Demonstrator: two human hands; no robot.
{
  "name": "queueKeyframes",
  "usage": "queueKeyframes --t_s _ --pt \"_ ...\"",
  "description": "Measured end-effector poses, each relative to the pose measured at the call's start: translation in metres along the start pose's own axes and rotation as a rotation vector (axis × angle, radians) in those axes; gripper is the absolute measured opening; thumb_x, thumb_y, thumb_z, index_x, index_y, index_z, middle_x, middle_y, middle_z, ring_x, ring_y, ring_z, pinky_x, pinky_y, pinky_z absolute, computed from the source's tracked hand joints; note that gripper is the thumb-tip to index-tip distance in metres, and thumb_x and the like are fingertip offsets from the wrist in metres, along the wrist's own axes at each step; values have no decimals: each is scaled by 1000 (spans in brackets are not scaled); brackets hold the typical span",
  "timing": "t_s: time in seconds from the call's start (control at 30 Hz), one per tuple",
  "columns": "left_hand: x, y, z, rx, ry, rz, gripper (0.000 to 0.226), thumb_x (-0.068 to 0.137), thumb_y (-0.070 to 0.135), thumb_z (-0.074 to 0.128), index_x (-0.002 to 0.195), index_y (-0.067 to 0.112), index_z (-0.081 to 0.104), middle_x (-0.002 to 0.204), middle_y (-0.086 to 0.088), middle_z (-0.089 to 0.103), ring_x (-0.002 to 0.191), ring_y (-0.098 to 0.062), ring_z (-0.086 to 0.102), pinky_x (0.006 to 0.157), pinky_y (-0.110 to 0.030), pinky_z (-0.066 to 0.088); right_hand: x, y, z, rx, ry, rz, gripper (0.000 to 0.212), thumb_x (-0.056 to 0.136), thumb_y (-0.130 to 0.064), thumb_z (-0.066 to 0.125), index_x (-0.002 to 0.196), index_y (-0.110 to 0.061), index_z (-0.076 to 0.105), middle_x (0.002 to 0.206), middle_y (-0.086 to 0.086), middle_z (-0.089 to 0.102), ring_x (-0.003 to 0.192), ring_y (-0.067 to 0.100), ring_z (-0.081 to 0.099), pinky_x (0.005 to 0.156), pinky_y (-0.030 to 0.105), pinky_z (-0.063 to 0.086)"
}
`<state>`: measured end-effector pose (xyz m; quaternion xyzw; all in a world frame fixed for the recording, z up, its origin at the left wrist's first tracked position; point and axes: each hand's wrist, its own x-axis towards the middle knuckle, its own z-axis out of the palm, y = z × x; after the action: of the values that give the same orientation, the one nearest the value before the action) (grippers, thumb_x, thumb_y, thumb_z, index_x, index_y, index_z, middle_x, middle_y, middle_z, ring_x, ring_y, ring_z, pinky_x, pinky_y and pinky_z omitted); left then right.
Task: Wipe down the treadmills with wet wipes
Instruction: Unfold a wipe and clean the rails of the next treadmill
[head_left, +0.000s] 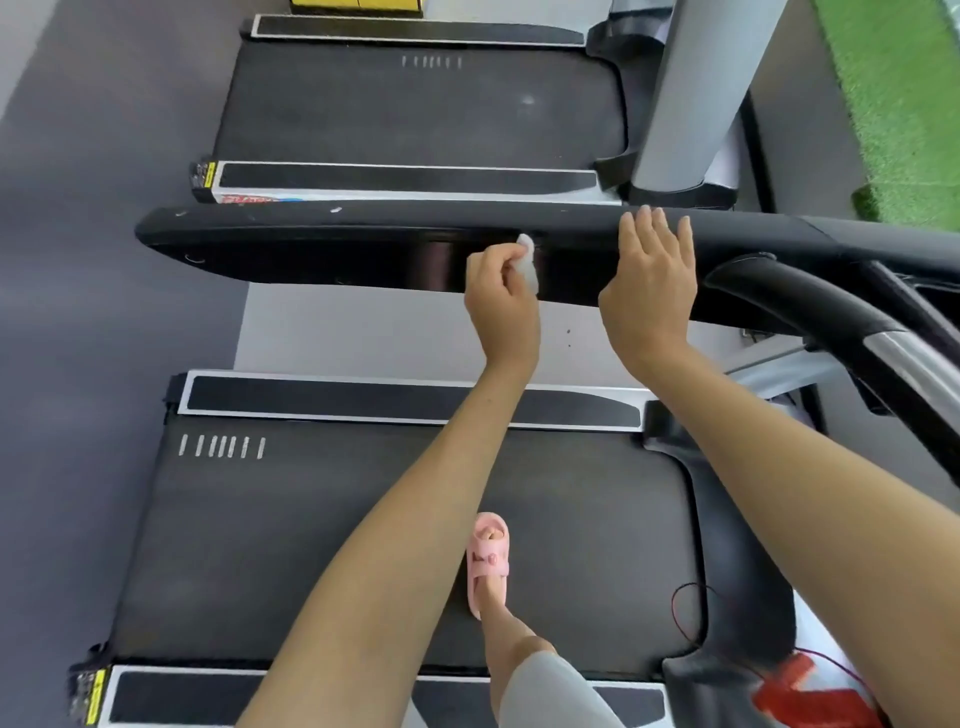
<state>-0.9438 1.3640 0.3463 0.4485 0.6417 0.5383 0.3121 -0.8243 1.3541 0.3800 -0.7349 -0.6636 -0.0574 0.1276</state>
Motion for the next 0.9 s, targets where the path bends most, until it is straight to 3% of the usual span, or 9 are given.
queueKeyframes --t_s 0.13,0.27,0.37,0.5,0.63,0.73,0.8,0.9 --pt "24 -5 -28 -52 279 -224 25 89 -7 41 96 7 60 97 -1 51 79 -5 50 66 -8 41 -2 -1 -5 -45 -77 -21 62 85 8 43 146 6 29 153 24 29 146 33 20 121 42 3" --pt "25 26 10 -152 305 -242 26 89 -8 42 97 3 64 106 -12 55 80 -13 56 69 -11 44 -2 6 -4 -52 -54 -63 61 85 10 44 144 8 31 151 25 32 144 35 24 121 43 9" --pt "-4 35 37 -177 195 -227 21 94 -4 47 98 2 66 104 -10 58 84 -13 58 70 -10 47 -3 9 3 -67 35 -89 57 80 14 48 137 11 42 141 29 45 136 39 38 117 48 22" --pt "-25 18 37 -91 -71 3 17 91 -1 53 92 3 69 96 -9 62 82 -5 54 75 -7 43 -3 13 9 -86 132 -136 52 79 7 35 127 12 52 128 29 57 124 41 52 109 50 35" --pt "0 -1 12 -86 193 -162 19 91 -5 45 96 1 62 98 -11 54 81 -11 50 67 -5 37 -3 14 11 -124 107 -151 60 78 3 21 129 11 51 129 29 56 125 41 52 110 50 35" --pt "15 3 18 -122 286 -259 21 90 -9 42 99 1 59 103 -12 56 86 -15 53 68 -6 40 -4 9 9 -106 78 -116 57 78 5 29 131 12 48 132 30 53 128 42 48 112 50 31" --pt "2 15 39 -142 204 -240 19 91 -6 44 97 2 60 101 -12 60 87 -17 56 71 -6 41 -3 8 9 -92 75 -125 55 78 9 41 132 12 47 133 30 52 129 42 47 113 49 30" --pt "-28 26 58 -122 -24 -109 15 92 -1 51 94 5 65 97 -8 64 89 -16 59 79 -22 50 -2 17 12 -91 103 -185 43 88 2 41 129 10 51 129 28 57 124 39 53 110 47 34"
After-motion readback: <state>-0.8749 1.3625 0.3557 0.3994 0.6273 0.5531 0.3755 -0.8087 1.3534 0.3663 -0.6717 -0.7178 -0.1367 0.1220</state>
